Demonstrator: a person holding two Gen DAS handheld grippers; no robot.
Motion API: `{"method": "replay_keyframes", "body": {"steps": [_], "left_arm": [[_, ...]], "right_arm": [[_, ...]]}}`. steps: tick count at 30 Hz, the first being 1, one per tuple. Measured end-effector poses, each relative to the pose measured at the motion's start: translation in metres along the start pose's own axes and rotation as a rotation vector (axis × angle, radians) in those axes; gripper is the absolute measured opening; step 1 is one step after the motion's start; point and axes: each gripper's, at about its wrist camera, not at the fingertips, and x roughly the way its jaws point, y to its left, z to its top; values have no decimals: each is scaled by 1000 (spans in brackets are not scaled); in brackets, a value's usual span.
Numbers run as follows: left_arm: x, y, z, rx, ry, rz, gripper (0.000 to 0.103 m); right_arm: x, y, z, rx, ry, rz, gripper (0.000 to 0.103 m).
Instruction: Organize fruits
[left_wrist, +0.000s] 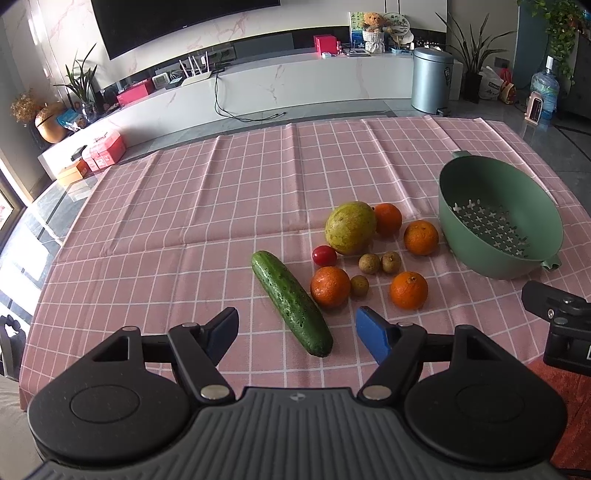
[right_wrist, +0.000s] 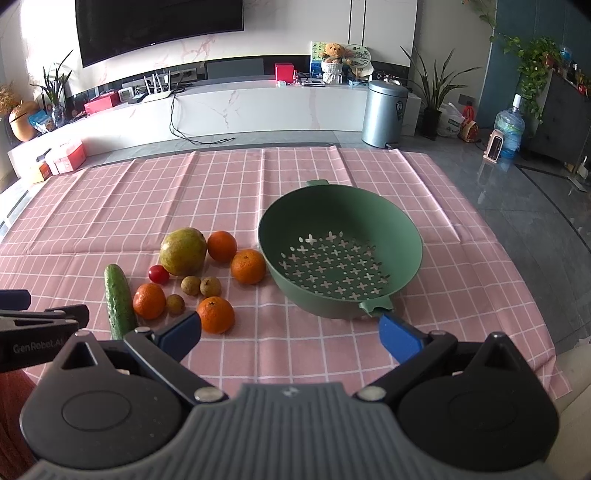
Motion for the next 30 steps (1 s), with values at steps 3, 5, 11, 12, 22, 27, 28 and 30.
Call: {"method": "replay_keyframes", "body": {"steps": [3, 5, 11, 12, 22, 27, 28, 30], "left_arm": [[0, 1, 0, -1, 0, 2, 85], [0, 1, 0, -3, 1, 5, 85], [0, 2, 0, -6, 5, 9, 85], [0, 2, 0, -6, 5, 10, 85], [0, 2, 0, -5, 6, 9, 85], [0, 2, 0, -6, 6, 9, 85], [0, 2, 0, -6, 6, 8, 85], [0, 2, 0, -7, 6, 9, 85]], "right_arm": [[0, 0, 0, -1, 0, 0, 99], [0, 0, 0, -1, 1, 1, 99], [0, 0, -1, 0, 5, 3, 99], [0, 0, -1, 1, 6, 3, 99], [2, 0, 0, -2, 8, 5, 99], [2, 0, 0, -2, 9, 6, 99], [2, 0, 1, -2, 10, 6, 99], [2, 0, 0, -2, 10, 7, 99]]}}
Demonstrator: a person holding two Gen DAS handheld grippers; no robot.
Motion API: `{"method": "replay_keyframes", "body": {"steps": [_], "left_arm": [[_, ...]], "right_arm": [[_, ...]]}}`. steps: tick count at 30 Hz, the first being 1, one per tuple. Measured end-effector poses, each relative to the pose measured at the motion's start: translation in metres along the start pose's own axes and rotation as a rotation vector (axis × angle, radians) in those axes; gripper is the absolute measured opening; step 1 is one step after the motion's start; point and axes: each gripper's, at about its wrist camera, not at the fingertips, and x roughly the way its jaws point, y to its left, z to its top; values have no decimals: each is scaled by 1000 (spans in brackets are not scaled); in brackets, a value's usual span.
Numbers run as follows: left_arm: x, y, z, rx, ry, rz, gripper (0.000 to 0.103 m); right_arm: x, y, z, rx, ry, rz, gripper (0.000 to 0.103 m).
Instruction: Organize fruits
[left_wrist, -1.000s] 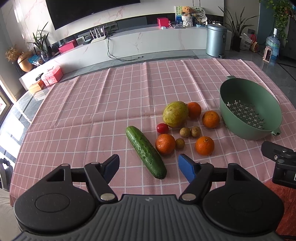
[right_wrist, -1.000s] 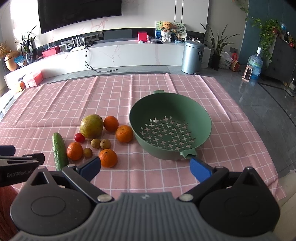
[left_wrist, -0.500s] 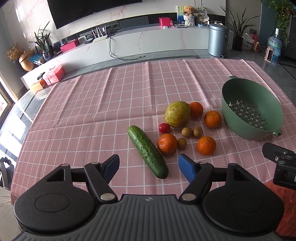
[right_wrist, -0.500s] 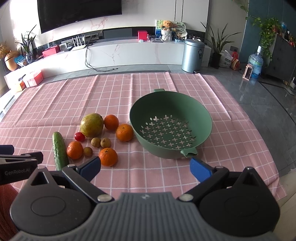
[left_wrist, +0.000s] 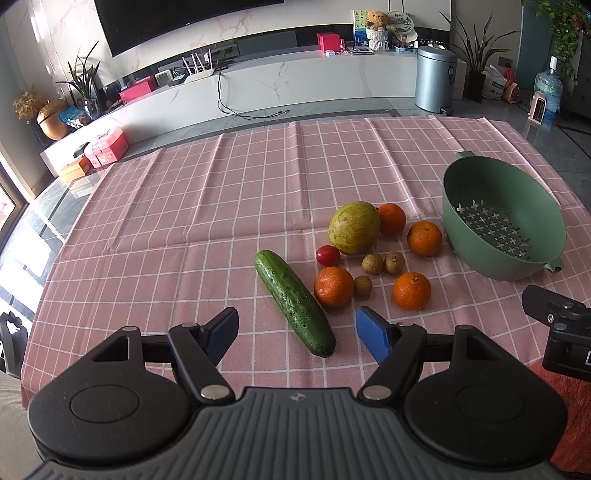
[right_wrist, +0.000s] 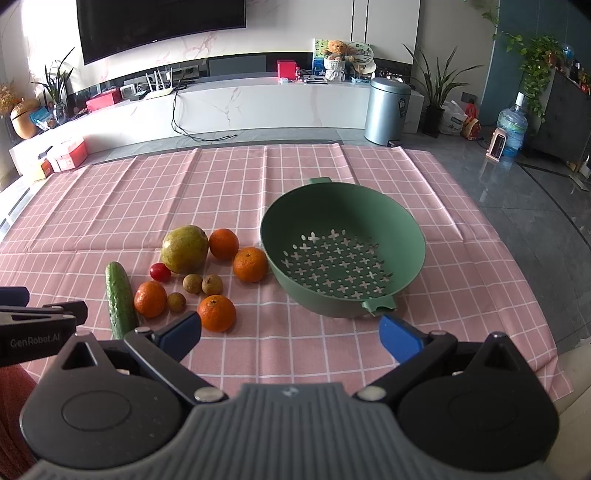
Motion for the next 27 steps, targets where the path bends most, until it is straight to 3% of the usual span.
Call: {"method": "replay_keyframes", "body": {"steps": [27], "left_arm": [[3, 0, -1, -2, 9, -1, 85]], "right_arm": [[3, -1, 0, 3, 13, 0, 99]]}}
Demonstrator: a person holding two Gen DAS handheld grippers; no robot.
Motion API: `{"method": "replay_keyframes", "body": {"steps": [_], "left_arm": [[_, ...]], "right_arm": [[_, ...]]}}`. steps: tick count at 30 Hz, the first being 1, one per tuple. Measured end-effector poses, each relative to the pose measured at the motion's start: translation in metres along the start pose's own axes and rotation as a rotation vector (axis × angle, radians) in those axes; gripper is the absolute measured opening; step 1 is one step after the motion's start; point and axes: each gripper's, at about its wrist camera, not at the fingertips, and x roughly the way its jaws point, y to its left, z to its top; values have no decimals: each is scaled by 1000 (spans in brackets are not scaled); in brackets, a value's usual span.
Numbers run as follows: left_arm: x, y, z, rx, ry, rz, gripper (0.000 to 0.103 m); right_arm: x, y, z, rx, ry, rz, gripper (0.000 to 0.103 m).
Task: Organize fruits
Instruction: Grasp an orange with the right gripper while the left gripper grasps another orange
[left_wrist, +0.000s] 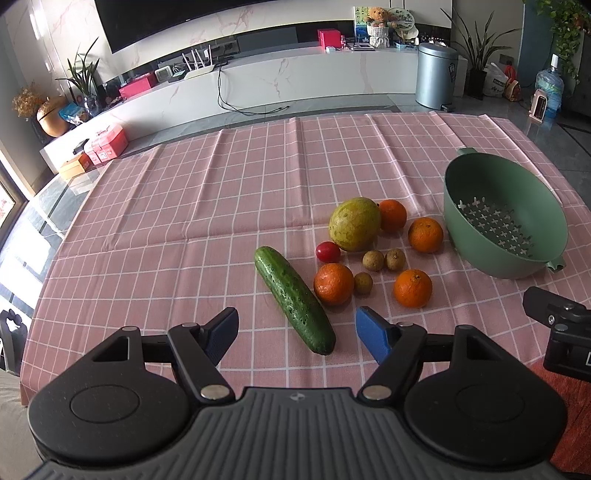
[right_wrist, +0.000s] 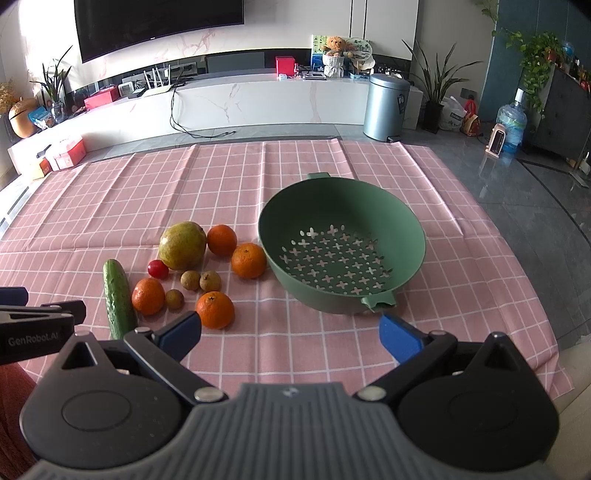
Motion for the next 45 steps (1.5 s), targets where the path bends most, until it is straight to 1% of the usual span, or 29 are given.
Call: {"method": "replay_keyframes", "body": {"steps": [4, 6, 8, 11, 12, 13, 14, 15, 17, 18, 20, 22, 23, 28, 30, 34, 39, 41, 42, 45], "left_arm": [[1, 0, 0, 4, 3, -5, 86], [2, 1, 2, -3, 4, -21, 85], [4, 4, 4, -18, 15, -61, 85], [9, 14, 9, -47, 35, -147, 85], [11, 17, 11, -55, 44, -171, 81], [13, 20, 13, -60, 53, -187, 79], [15, 22, 15, -67, 60, -202, 74], [18, 24, 17, -71, 64, -219, 69], [22, 27, 19, -75, 70, -249, 61], [24, 27, 20, -76, 71, -263, 58], [31, 27, 21, -83, 77, -268, 55], [40, 25, 22, -80, 80, -263, 55], [45, 23, 23, -65, 85, -260, 55], [71, 15, 28, -14, 117, -285, 55], [80, 11, 28, 16, 131, -290, 57], [97, 2, 30, 104, 152, -261, 57], [116, 0, 31, 200, 177, -265, 58], [120, -3, 32, 230, 182, -284, 59], [121, -4, 32, 244, 178, -286, 57], [125, -5, 35, 271, 181, -273, 58]], "right_arm": [[2, -1, 0, 5, 8, 8, 99], [3, 0, 0, 5, 11, 13, 99], [6, 0, 1, 9, 15, 28, 99], [12, -2, -2, 48, 18, 106, 97], [15, -2, -3, 65, 17, 137, 95], [18, -2, -5, 77, 23, 169, 88], [23, 0, -6, 79, 36, 197, 83], [28, 2, -7, 78, 48, 219, 80], [37, 9, -10, 72, 67, 244, 69], [42, 12, -11, 69, 73, 256, 67], [52, 17, -13, 65, 87, 278, 57], [63, 20, -13, 65, 100, 288, 51], [69, 22, -12, 64, 107, 291, 48], [93, 27, -8, 68, 120, 315, 44], [103, 29, -6, 67, 120, 316, 40], [124, 34, -3, 69, 118, 293, 36], [144, 35, -3, 80, 132, 296, 36], [149, 33, -3, 81, 126, 290, 37], [152, 33, -2, 80, 124, 291, 38], [160, 28, 0, 110, 138, 321, 40]]}}
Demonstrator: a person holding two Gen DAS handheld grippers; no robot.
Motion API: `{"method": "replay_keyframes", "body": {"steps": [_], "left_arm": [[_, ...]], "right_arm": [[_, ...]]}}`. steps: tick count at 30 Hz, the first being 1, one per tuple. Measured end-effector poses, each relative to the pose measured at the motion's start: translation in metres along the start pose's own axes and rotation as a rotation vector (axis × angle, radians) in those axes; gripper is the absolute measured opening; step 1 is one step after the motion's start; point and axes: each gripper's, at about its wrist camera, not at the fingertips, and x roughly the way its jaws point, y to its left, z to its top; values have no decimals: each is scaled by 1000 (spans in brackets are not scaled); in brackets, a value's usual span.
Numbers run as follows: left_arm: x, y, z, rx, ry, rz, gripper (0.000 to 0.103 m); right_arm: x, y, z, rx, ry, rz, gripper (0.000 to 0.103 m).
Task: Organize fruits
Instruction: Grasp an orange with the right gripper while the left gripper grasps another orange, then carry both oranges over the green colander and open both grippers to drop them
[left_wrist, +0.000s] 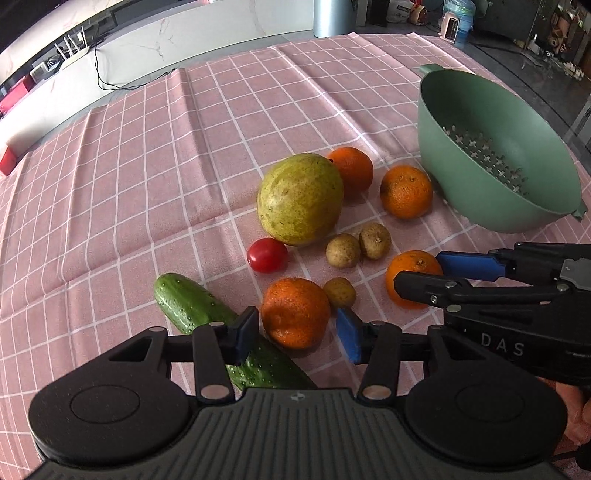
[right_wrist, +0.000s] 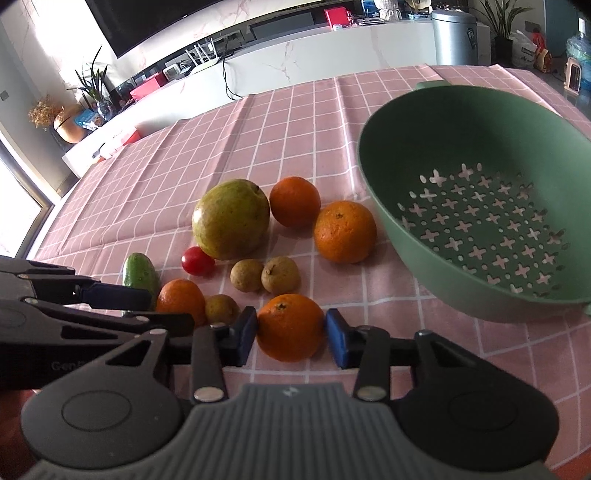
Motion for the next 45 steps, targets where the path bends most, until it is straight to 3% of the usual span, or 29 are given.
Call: {"method": "replay_keyframes", "body": {"steps": [9, 14, 17, 19, 21, 30, 45], "left_arm": [[11, -8, 5, 92, 9, 26, 64], [18, -23, 1, 180, 12, 76, 64], [22, -26, -2, 202, 14, 97, 62], [24, -28, -2, 213, 12, 120, 54], [23, -27, -3, 202, 9, 113, 49], [9, -22, 2, 82, 3, 119, 47], [-65, -47, 22, -9, -89, 99, 47]], "right_arm": [[6, -6, 2, 47, 45, 41, 40], [-6, -4, -1, -11, 64, -11, 40], [-12, -9, -3, -12, 79, -26, 40], [-12, -13, -5, -1, 92, -33, 40], [-12, -17, -6, 20, 95, -26, 41], [-12, -17, -5, 35, 111, -25, 40], [-87, 1, 10, -127, -39, -70, 40]]}}
